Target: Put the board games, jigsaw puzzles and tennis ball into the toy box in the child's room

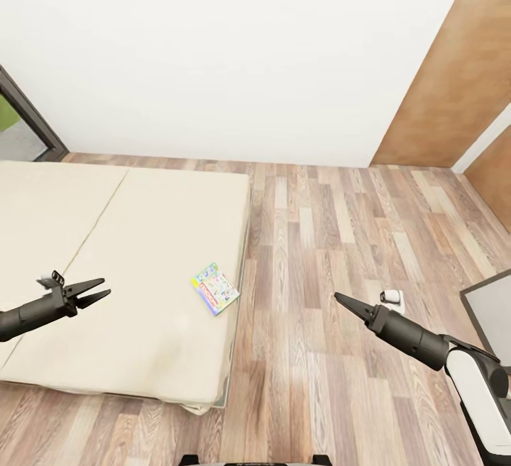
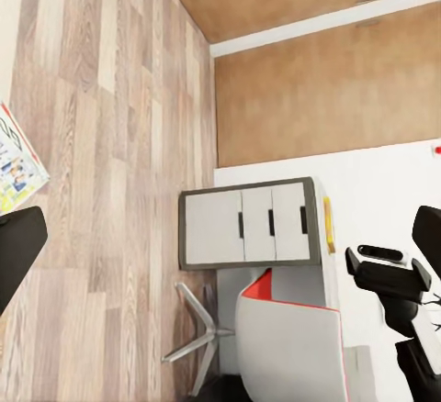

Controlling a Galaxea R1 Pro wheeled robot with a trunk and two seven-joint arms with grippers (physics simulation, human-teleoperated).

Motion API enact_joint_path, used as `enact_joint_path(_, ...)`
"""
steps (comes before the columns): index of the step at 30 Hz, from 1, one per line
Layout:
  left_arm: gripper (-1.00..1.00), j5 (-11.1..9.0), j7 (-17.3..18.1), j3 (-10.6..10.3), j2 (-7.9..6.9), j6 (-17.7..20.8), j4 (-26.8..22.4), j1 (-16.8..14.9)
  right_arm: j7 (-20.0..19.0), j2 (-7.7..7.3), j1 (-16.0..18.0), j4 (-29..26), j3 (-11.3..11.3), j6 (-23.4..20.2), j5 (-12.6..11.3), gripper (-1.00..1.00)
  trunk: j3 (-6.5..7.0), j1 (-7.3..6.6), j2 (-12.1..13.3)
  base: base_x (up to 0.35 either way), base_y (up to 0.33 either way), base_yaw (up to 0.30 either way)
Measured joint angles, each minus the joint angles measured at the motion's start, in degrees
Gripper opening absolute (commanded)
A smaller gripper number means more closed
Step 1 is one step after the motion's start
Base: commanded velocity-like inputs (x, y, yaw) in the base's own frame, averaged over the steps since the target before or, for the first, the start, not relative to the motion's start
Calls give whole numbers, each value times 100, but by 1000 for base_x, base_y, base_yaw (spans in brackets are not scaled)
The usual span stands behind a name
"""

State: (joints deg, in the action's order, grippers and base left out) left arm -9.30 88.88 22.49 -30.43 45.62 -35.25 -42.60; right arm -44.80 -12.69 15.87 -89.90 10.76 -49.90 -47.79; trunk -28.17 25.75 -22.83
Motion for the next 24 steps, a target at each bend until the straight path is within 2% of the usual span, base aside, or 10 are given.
enact_joint_path(11, 100, 43, -163, 0, 45, 0, 0, 0, 0, -5, 0, 0, 0, 0, 2, 100, 104, 0, 0, 0, 0, 0)
enact_joint_path(24, 100, 48, -183, 0, 48, 0, 0, 0, 2, -4, 0, 0, 1, 0, 2, 100, 227, 0, 0, 0, 0, 0)
